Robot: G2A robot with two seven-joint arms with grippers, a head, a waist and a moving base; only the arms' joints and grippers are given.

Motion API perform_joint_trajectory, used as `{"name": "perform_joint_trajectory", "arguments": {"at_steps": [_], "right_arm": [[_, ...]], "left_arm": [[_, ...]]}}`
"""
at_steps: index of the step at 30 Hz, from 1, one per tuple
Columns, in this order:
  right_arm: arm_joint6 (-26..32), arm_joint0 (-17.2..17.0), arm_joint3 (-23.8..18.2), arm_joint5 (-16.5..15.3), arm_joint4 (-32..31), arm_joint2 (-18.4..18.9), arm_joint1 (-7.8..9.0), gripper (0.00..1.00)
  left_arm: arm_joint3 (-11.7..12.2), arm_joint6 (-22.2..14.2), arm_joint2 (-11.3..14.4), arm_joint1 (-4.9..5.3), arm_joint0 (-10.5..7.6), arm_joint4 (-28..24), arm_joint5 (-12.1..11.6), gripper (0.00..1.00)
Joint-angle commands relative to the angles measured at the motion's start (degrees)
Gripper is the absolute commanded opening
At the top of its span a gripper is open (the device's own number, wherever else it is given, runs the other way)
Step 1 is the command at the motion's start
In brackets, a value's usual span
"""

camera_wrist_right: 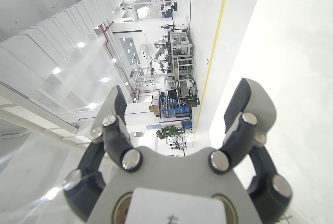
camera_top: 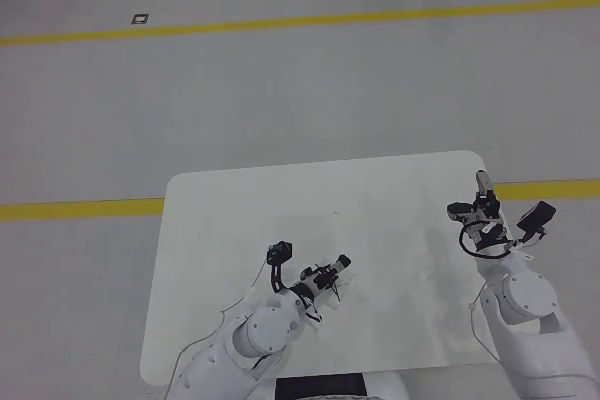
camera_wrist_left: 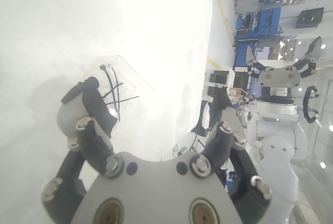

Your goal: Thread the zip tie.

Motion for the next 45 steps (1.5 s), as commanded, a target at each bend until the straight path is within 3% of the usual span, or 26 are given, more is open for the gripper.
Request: {"name": "perform_joint_trajectory", "arguments": {"at_steps": [1,10,24,38,45], "right_arm": [[0.00,0.00,0.00,0.00,0.00,0.00,0.00,1.00],[0.00,0.00,0.00,0.00,0.00,0.00,0.00,1.00],[0.00,0.00,0.00,0.00,0.00,0.00,0.00,1.00],[0.00,0.00,0.00,0.00,0.00,0.00,0.00,1.00],[0.00,0.00,0.00,0.00,0.00,0.00,0.00,1.00]], "left_arm": [[0.36,-0.46,0.08,-0.35,-0.14,1.12,0.00,1.00],[1.84,-2.37,-0.36,-2.78,-0.85,6.79,0.00,1.00],[1.51,-9.70,-5.95,-7.69,3.20,16.00,0.00,1.00],[-0.92,-17.85,-12.16,-14.28,8.12,27.92,0.00,1.00],[-0.83,-21.42,-14.65,-17.64,9.27,33.25,0.00,1.00]]}}
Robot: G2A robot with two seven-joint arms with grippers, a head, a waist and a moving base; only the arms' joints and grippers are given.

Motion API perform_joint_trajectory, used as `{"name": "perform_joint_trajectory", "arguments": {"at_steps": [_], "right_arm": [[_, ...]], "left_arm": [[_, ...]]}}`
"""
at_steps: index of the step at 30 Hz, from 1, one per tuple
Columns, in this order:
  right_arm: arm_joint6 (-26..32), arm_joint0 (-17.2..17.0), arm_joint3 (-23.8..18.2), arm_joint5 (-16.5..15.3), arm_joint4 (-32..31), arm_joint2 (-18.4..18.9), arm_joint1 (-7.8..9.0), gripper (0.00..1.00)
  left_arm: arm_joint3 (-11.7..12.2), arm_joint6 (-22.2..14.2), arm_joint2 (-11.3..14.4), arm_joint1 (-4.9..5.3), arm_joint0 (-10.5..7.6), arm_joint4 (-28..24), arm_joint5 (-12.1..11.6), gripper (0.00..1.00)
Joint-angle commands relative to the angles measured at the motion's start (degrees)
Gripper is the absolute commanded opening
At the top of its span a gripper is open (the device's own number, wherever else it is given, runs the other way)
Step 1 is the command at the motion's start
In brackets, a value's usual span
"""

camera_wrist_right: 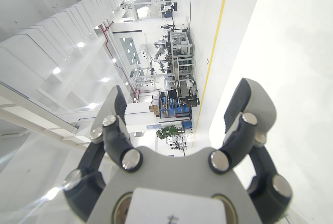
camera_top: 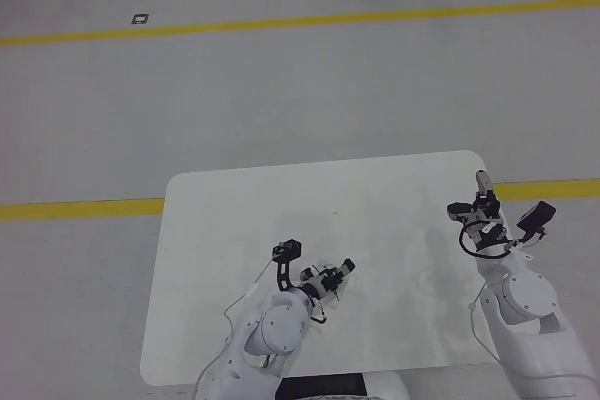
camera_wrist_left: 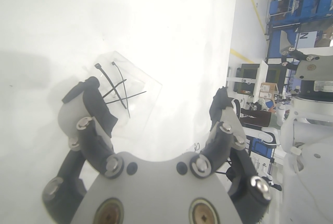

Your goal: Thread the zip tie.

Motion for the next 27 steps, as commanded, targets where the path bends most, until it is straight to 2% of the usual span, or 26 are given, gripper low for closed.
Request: {"name": "perform_joint_trajectory", "arguments": {"at_steps": [1,2,3,11,14,18,20,23,27], "right_arm": [[0.00,0.00,0.00,0.00,0.00,0.00,0.00,1.00],[0.00,0.00,0.00,0.00,0.00,0.00,0.00,1.00],[0.00,0.00,0.00,0.00,0.00,0.00,0.00,1.00],[0.00,0.00,0.00,0.00,0.00,0.00,0.00,1.00],[0.00,0.00,0.00,0.00,0.00,0.00,0.00,1.00],[0.00,0.00,0.00,0.00,0.00,0.00,0.00,1.00],[0.00,0.00,0.00,0.00,0.00,0.00,0.00,1.00],[0.00,0.00,0.00,0.00,0.00,0.00,0.00,1.00],[0.00,0.00,0.00,0.00,0.00,0.00,0.00,1.00]], "left_arm": [[0.45,-0.98,-0.70,-1.12,-0.05,1.32,0.00,1.00],[0.50,-1.23,-0.93,-1.59,-0.08,1.53,0.00,1.00],[0.57,-1.38,-1.12,-2.05,-0.05,1.66,0.00,0.95],[1.40,-4.23,-2.98,-5.47,0.23,6.18,0.00,0.88],[1.68,-5.58,-3.83,-6.46,0.25,7.74,0.00,0.78],[1.77,-7.35,-4.54,-6.80,0.06,8.76,0.00,0.73],[1.84,-7.77,-4.72,-6.87,0.06,9.21,0.00,0.66],[1.99,-8.49,-4.90,-6.94,0.10,10.05,0.00,0.62],[1.96,-9.89,-5.12,-7.00,0.19,10.98,0.00,0.63]]}}
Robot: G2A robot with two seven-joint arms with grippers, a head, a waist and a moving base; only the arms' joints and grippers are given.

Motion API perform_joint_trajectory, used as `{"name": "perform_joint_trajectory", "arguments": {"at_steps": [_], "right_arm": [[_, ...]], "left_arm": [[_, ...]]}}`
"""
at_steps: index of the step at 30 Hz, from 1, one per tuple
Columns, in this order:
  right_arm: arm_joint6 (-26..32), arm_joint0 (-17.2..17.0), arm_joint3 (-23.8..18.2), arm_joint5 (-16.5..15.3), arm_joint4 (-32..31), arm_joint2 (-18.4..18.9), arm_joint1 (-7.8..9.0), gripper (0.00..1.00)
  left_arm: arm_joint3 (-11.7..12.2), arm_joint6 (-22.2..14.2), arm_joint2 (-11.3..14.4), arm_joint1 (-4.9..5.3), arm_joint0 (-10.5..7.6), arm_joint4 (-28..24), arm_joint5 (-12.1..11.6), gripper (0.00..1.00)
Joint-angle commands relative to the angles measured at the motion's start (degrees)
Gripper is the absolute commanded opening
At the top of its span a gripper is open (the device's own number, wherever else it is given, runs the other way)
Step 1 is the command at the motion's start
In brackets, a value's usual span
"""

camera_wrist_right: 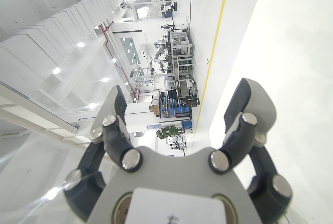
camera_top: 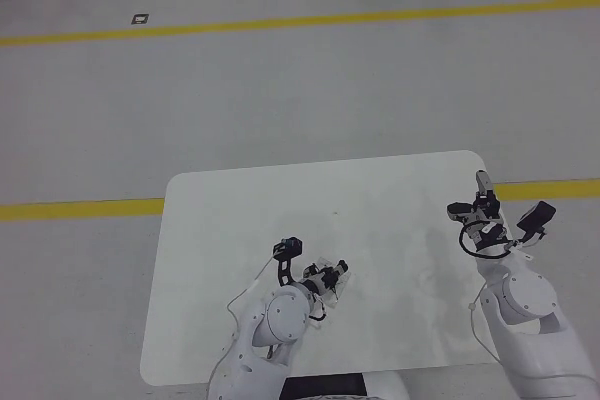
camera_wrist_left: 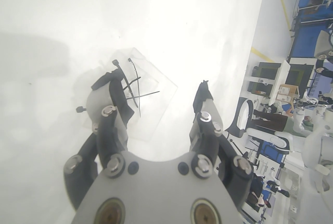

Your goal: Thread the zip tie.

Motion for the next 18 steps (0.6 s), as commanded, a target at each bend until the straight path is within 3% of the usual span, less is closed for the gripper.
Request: {"name": "perform_joint_trajectory", "arguments": {"at_steps": [1,18], "right_arm": [[0.00,0.00,0.00,0.00,0.00,0.00,0.00,1.00],[0.00,0.00,0.00,0.00,0.00,0.00,0.00,1.00]], "left_arm": [[-0.08,-0.69,-0.20,-0.05,0.08,0.41,0.00,0.63],[-3.79,-2.65,-0.29,0.14,1.62,3.28,0.00,0.57]]}}
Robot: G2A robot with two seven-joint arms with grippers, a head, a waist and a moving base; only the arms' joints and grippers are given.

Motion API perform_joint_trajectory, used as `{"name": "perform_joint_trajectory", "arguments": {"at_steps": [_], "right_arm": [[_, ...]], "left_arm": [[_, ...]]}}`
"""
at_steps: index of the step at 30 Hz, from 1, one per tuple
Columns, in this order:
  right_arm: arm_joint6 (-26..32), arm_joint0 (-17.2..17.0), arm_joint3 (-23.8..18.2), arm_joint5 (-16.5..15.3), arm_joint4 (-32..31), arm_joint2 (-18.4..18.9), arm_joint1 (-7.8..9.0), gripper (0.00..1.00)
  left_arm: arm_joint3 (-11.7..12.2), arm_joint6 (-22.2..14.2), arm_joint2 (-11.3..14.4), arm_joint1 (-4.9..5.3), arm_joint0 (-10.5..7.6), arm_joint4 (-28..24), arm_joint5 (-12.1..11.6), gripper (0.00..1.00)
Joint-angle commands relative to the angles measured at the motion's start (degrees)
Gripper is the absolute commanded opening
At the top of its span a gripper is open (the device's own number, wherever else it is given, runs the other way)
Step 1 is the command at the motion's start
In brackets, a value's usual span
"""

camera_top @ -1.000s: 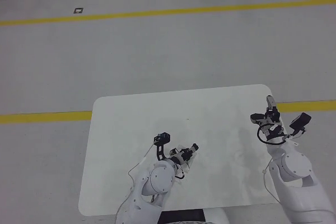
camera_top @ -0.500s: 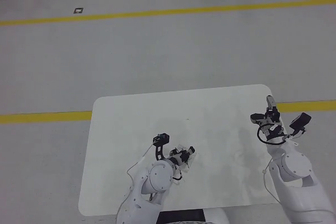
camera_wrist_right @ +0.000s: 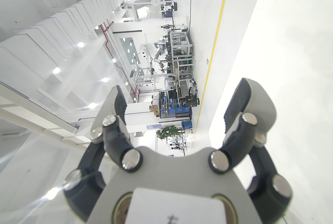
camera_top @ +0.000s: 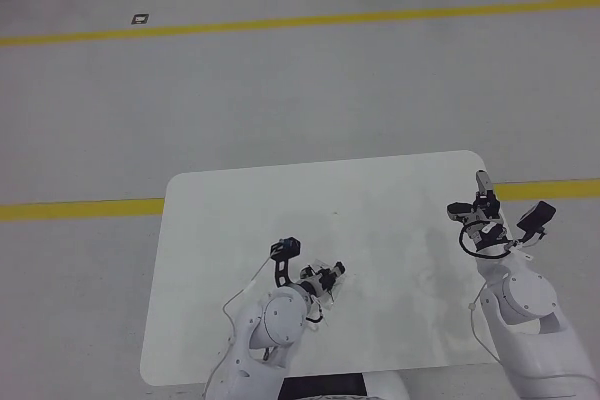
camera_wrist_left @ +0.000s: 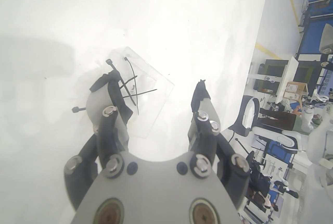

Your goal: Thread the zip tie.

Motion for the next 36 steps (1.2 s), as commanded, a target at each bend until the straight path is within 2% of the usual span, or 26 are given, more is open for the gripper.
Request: {"name": "perform_joint_trajectory", "arguments": {"at_steps": [1,6,8,9,12,21,23,25,31,36], "right_arm": [[0.00,0.00,0.00,0.00,0.00,0.00,0.00,1.00],[0.00,0.00,0.00,0.00,0.00,0.00,0.00,1.00],[0.00,0.00,0.00,0.00,0.00,0.00,0.00,1.00],[0.00,0.00,0.00,0.00,0.00,0.00,0.00,1.00],[0.00,0.00,0.00,0.00,0.00,0.00,0.00,1.00],[0.00,0.00,0.00,0.00,0.00,0.00,0.00,1.00],[0.00,0.00,0.00,0.00,0.00,0.00,0.00,1.00],[0.00,0.00,0.00,0.00,0.00,0.00,0.00,1.00],[0.00,0.00,0.00,0.00,0.00,0.00,0.00,1.00],[0.00,0.00,0.00,0.00,0.00,0.00,0.00,1.00]], "left_arm": [[-0.55,-0.42,0.08,0.05,0.22,0.51,0.00,0.57],[-1.55,-1.99,0.06,0.13,0.77,2.62,0.00,0.55],[-1.85,-2.65,-0.15,0.07,0.97,3.79,0.00,0.59],[-1.85,-2.84,-0.24,0.04,1.06,4.32,0.00,0.67],[-1.89,-3.58,-0.41,-0.05,1.10,5.30,0.00,0.67],[-0.02,-3.79,-0.72,-0.38,-0.15,5.39,0.00,0.56],[0.35,-3.68,-0.75,-0.42,-0.40,5.16,0.00,0.50],[0.79,-3.69,-0.69,-0.45,-0.68,4.96,0.00,0.49],[2.13,-3.78,-0.59,-0.57,-1.55,5.03,0.00,0.36],[2.47,-3.85,-0.72,-0.64,-1.85,5.18,0.00,0.29]]}}
